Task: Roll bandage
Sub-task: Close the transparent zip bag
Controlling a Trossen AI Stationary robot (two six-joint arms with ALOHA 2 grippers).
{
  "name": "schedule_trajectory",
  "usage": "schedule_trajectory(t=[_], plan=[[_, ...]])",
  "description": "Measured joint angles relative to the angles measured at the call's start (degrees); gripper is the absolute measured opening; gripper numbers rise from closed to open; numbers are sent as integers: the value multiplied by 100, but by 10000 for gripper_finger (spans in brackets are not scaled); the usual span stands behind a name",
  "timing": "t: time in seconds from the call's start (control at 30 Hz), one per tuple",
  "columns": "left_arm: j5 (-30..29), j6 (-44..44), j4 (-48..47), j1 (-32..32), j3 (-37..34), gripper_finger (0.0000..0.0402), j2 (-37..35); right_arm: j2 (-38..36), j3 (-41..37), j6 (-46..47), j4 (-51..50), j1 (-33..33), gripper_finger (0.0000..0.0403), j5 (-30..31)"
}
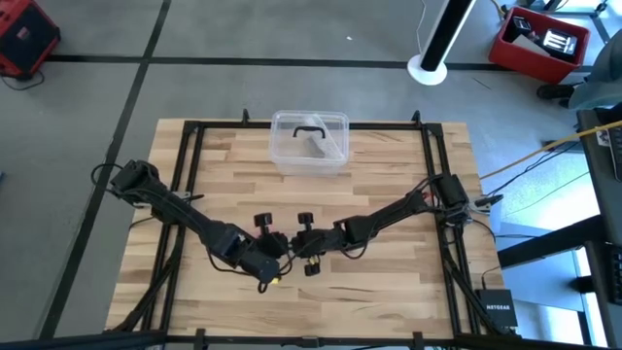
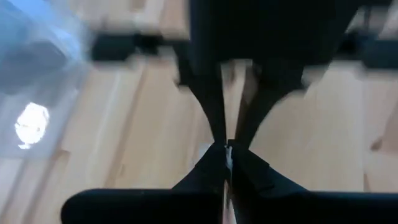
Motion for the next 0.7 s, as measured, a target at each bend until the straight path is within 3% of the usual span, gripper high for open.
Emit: schedule_trajectory(t=[0.3, 0.5, 0.7], plan=[[-226, 273, -221, -96, 368, 0, -6, 12, -67, 162, -349, 0, 21, -9], [-518, 304, -392, -175, 555, 0, -17, 24, -156, 433, -771, -2, 46, -92], [-815, 399, -478, -295, 646, 0, -41, 38, -162, 586, -1137, -4, 45, -144]])
